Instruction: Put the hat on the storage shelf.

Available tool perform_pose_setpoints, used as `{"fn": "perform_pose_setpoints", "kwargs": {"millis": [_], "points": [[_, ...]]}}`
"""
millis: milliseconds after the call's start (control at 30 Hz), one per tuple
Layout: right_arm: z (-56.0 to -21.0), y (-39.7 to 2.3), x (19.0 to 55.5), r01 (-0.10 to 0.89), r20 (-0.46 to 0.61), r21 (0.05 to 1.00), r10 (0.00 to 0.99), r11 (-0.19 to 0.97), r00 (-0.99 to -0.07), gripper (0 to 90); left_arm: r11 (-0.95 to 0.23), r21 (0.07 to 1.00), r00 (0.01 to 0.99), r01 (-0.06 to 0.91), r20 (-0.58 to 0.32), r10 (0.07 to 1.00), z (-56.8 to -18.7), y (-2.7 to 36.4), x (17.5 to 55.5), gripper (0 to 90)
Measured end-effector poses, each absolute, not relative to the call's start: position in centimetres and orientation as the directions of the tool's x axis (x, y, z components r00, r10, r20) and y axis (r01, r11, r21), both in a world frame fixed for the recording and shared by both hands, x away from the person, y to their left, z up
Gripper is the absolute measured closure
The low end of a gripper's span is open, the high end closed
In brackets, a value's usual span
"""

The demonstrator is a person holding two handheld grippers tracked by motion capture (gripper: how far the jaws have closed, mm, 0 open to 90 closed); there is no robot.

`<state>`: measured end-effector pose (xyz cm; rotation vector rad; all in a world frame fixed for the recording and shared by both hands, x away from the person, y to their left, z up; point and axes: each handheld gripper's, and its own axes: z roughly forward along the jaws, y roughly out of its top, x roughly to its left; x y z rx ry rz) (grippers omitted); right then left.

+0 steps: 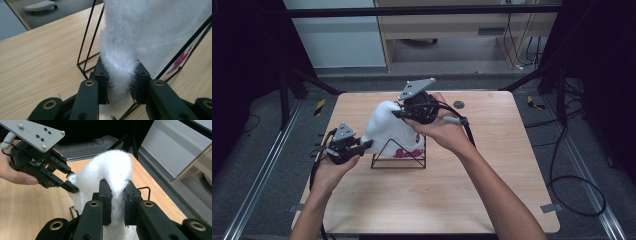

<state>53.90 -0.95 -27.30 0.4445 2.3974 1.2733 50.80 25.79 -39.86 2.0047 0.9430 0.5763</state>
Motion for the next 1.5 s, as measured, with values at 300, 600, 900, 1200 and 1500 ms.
{"fn": "perform_pose_setpoints", "kwargs": {"millis": [300, 600, 900, 1200, 1500], "points": [[-28.1, -0.6, 53.8, 0.101, -0.182, 0.829, 0.435, 0.550, -0.882, 80.0, -0.378, 0.823, 0.613, 0.425, 0.046, 0.789, -41.0, 25.9, 50.8, 70.8], [-28.8, -0.3, 53.8, 0.106, -0.174, 0.824, 0.428, 0.557, -0.887, 80.1, -0.379, 0.816, 0.612, 0.437, 0.039, 0.790, -41.9, 26.0, 50.8, 70.7], [-29.4, -0.1, 53.7, 0.114, -0.164, 0.819, 0.419, 0.563, -0.893, 80.1, -0.377, 0.812, 0.614, 0.446, 0.029, 0.789, -42.9, 26.2, 50.6, 70.6], [-30.1, 0.2, 53.7, 0.122, -0.157, 0.809, 0.411, 0.575, -0.898, 80.0, -0.375, 0.805, 0.612, 0.459, 0.019, 0.791, -43.8, 26.4, 50.5, 70.3], [-30.4, 0.6, 53.7, 0.129, -0.153, 0.803, 0.409, 0.582, -0.900, 79.9, -0.384, 0.796, 0.615, 0.468, 0.018, 0.789, -44.1, 26.6, 50.6, 69.8]]}}
